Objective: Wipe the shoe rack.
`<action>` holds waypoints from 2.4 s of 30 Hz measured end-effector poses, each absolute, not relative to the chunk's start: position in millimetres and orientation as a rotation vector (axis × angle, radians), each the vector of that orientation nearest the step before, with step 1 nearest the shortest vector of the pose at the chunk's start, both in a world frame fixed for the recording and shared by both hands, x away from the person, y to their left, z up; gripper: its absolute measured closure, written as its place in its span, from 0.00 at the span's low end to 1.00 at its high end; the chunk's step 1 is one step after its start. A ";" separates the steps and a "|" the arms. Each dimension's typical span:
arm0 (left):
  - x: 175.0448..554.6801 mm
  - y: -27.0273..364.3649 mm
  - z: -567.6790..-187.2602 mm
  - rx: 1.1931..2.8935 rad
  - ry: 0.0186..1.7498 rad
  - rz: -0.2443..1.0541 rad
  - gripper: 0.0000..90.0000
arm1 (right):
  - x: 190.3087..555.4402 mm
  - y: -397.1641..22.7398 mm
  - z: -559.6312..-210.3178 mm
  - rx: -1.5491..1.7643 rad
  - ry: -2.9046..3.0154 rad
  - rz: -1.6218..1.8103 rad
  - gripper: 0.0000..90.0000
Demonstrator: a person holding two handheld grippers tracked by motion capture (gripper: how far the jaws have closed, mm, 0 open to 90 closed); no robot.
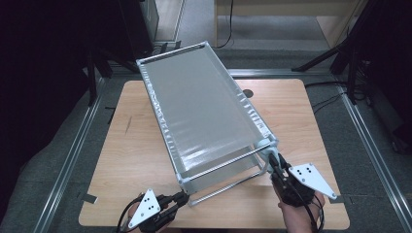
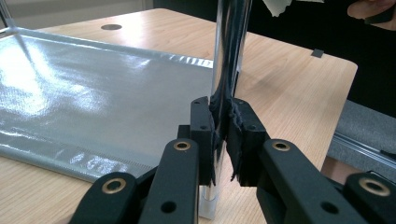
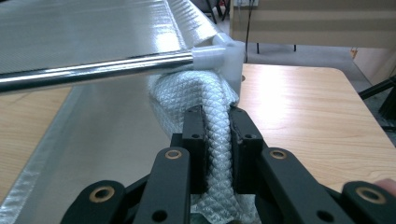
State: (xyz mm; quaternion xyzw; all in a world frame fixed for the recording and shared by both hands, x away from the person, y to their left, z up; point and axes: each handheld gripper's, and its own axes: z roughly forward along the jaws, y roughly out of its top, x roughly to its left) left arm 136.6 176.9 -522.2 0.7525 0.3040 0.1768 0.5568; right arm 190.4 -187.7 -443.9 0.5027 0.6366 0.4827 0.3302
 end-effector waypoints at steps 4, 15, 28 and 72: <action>136.5 176.9 -522.4 1.777 0.716 0.420 0.91 | 201.0 -191.3 -472.4 1.399 1.721 1.226 0.89; 136.2 176.8 -522.2 1.782 0.715 0.425 0.91 | 217.3 -189.0 -532.6 1.547 1.888 1.054 0.89; 136.6 175.9 -522.6 1.779 0.716 0.421 0.91 | 192.7 -189.9 -454.4 1.324 1.719 1.245 0.89; 135.5 170.4 -523.6 1.786 0.705 0.407 0.91 | 212.7 -179.9 -533.2 1.448 1.901 0.990 0.90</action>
